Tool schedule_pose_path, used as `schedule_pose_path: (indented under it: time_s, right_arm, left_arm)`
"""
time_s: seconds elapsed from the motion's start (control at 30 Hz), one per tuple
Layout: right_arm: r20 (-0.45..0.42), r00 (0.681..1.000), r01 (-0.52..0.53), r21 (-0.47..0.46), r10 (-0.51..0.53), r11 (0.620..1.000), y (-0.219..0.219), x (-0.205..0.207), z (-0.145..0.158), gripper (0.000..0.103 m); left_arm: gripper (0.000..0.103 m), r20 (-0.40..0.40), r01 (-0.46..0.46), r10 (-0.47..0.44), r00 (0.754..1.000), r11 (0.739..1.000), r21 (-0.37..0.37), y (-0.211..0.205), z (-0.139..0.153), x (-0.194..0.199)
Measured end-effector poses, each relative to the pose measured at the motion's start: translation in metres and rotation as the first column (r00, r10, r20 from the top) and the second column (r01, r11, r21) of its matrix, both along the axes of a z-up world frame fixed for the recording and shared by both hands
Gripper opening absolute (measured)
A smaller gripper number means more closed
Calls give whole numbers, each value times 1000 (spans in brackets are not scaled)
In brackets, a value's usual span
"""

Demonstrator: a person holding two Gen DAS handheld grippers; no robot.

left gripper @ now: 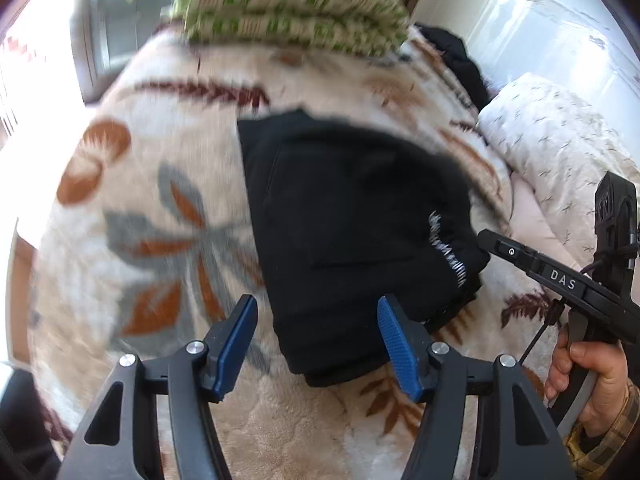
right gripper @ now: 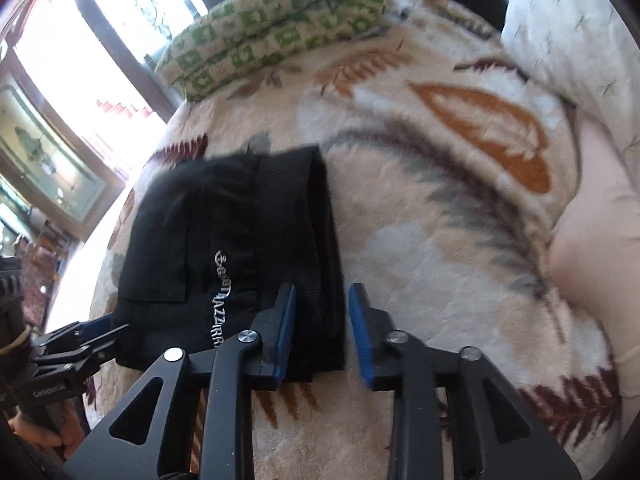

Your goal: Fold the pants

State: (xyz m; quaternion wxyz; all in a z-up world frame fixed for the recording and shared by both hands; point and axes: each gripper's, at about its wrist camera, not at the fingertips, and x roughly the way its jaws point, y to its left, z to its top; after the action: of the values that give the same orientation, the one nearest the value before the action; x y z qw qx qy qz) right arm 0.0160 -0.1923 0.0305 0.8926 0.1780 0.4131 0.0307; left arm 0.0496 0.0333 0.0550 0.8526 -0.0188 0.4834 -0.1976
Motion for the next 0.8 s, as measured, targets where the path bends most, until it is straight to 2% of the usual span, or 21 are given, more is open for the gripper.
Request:
schedule_pose_path:
  time_s: [0.1, 0.2, 0.37, 0.47, 0.53, 0.6, 0.67, 0.73, 0.8]
  right_arm:
    - [89, 996, -7, -19, 8, 1000, 4, 0, 24, 28]
    - [122, 991, -60, 29, 56, 998, 11, 14, 34, 28]
    - [101, 990, -104, 66, 97, 992, 21, 49, 27, 28]
    - [61, 992, -117, 56, 113, 992, 21, 66, 12, 28]
    - [-2, 994, -106, 13, 107, 994, 19, 76, -7, 29]
    - [4, 995, -102, 62, 102, 993, 10, 77, -20, 29]
    - [7, 995, -104, 56, 104, 993, 10, 77, -19, 30]
    - [0, 994, -114, 26, 114, 993, 14, 77, -15, 31]
    - [3, 994, -111, 34, 111, 993, 13, 73, -8, 31]
  left_arm:
    - [64, 49, 9, -8, 999, 1000, -14, -3, 21, 6]
    - [64, 59, 7, -6, 998, 1000, -10, -13, 28, 24]
    - [64, -7, -49, 49, 999, 999, -9, -24, 9, 62]
    - [65, -48, -77, 80, 996, 996, 54, -24, -15, 71]
    - [69, -78, -94, 95, 992, 995, 14, -16, -27, 72]
    - [71, -115, -119, 112, 987, 991, -53, -7, -34, 75]
    - [71, -117, -116, 108, 987, 991, -64, -6, -35, 76]
    - [70, -96, -103, 99, 990, 994, -45, -8, -31, 73]
    - [69, -74, -96, 93, 993, 995, -39, -9, -24, 67]
